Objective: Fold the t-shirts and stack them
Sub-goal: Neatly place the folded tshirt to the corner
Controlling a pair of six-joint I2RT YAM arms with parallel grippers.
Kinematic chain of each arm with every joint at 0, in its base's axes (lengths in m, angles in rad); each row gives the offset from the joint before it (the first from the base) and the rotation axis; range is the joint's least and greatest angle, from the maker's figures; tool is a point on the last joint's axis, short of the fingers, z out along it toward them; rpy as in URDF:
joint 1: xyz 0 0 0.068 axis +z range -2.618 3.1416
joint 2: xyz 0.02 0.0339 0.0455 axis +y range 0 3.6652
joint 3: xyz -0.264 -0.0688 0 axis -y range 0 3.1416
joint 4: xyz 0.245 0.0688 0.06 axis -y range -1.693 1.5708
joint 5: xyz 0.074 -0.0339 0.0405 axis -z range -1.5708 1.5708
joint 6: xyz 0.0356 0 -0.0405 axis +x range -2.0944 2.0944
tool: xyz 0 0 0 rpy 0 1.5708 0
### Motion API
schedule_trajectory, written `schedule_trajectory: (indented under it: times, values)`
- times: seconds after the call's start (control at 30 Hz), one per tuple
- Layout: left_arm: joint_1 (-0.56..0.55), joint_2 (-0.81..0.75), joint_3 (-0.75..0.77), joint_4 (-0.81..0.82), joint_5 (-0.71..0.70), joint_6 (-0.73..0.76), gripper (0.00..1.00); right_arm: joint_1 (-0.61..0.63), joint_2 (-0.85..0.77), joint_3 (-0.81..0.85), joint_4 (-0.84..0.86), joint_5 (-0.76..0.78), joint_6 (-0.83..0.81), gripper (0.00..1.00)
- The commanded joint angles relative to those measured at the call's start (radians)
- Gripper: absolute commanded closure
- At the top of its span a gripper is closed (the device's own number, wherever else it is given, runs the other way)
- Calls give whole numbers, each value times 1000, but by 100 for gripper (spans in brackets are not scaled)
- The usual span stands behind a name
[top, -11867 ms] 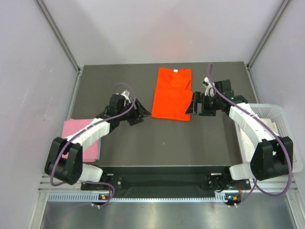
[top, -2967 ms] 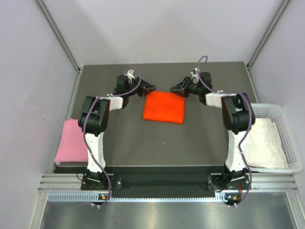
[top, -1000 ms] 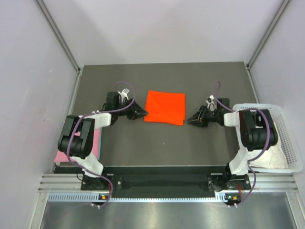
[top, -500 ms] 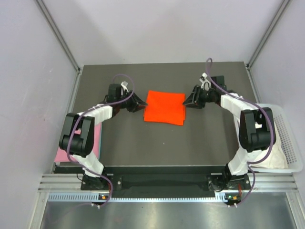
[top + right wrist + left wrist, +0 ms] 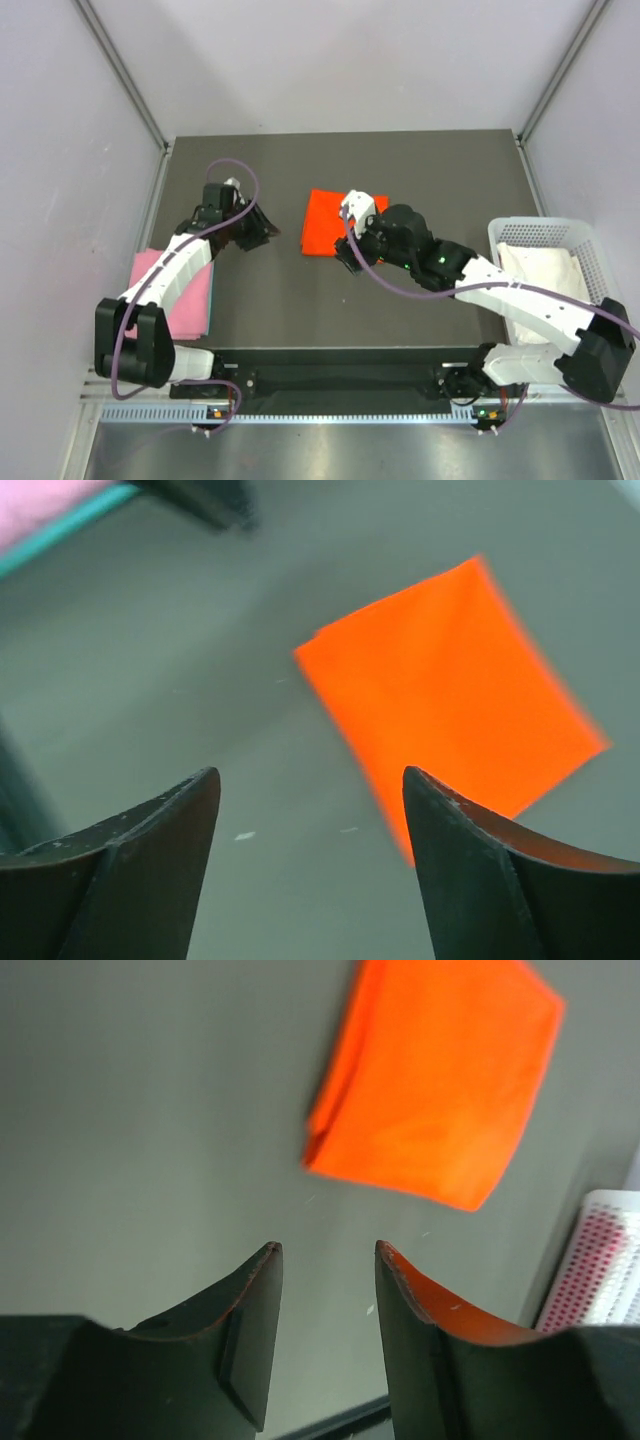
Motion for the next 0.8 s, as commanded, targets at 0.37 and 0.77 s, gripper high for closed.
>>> schedule_trajectory:
  times: [0.37, 0.77]
  values:
    - [58, -110, -31, -277, -109, -109, 51, 122, 363, 66, 99, 68, -732, 36]
    - [78, -261, -28, -370, -250, -146, 52, 137, 609, 180, 91, 195, -828, 47]
